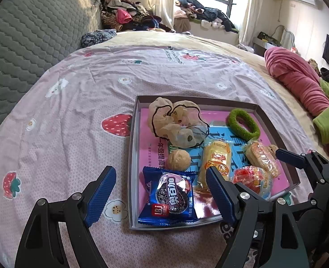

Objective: Organize objects

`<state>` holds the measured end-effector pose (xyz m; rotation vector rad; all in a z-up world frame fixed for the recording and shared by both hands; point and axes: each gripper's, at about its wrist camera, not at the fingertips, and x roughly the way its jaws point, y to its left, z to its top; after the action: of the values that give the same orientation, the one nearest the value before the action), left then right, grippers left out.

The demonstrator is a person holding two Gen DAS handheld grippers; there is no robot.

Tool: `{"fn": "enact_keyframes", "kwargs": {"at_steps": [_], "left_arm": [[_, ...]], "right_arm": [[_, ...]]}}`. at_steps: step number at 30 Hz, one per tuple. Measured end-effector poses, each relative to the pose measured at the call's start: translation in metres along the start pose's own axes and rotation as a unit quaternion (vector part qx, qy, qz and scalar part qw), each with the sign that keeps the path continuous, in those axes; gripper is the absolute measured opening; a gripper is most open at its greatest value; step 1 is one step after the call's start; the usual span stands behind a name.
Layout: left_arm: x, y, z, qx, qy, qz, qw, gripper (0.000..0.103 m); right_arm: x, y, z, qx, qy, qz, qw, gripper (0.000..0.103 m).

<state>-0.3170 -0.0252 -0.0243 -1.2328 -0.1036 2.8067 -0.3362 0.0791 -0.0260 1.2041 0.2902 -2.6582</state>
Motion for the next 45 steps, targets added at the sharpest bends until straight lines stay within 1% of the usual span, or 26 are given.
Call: {"fn": "enact_keyframes", "kwargs": {"at_steps": [5, 9, 11, 12, 18, 22, 27, 35, 40, 43, 45], "left_arm": [[-0.001, 0.001, 0.001, -0.003, -0.003, 0.001, 1.0000, 0.084], [-0.003, 0.002, 0.002, -0.008, -0.006, -0.001, 0.9999, 0.084], [-0.004, 0.002, 0.002, -0.009, -0.007, 0.001, 0.9999, 0.086], [-0.004, 0.002, 0.002, -0.008, -0.007, 0.001, 0.9999, 0.088], [-0.008, 0.003, 0.004, -0.013, -0.013, -0.001, 0.9998, 0.088], [-0.016, 0.003, 0.006, -0.013, -0.022, 0.005, 0.9997, 0.088], [-0.029, 0.003, 0.008, -0.012, -0.035, 0.004, 0.9993, 0.088], [-0.046, -0.005, 0.010, 0.000, -0.047, 0.010, 0.9989, 0.089], [-0.060, -0.009, 0.008, 0.000, -0.054, 0.023, 0.9983, 0.089], [-0.070, -0.011, 0.002, 0.001, -0.053, 0.030, 0.9981, 0.089], [-0.074, -0.012, -0.003, 0.000, -0.049, 0.035, 0.9982, 0.089]], "right_arm": [[-0.003, -0.002, 0.001, 0.006, -0.005, -0.002, 1.000, 0.098], [-0.011, -0.006, 0.003, 0.018, -0.016, 0.009, 1.000, 0.098], [-0.014, -0.008, 0.003, 0.022, -0.020, 0.011, 1.000, 0.098], [-0.016, -0.009, 0.004, 0.024, -0.023, 0.009, 0.999, 0.098], [-0.027, -0.015, 0.005, 0.034, -0.040, 0.000, 0.999, 0.098], [-0.036, -0.017, 0.006, 0.039, -0.050, -0.003, 0.998, 0.098], [-0.048, -0.019, 0.008, 0.041, -0.063, -0.014, 0.997, 0.098], [-0.081, -0.018, 0.013, 0.046, -0.102, -0.027, 0.993, 0.101], [-0.100, -0.017, 0.013, 0.050, -0.109, -0.029, 0.992, 0.101], [-0.116, -0.017, 0.008, 0.053, -0.120, -0.029, 0.991, 0.101], [-0.124, -0.018, 0.001, 0.054, -0.119, -0.028, 0.991, 0.102]]}}
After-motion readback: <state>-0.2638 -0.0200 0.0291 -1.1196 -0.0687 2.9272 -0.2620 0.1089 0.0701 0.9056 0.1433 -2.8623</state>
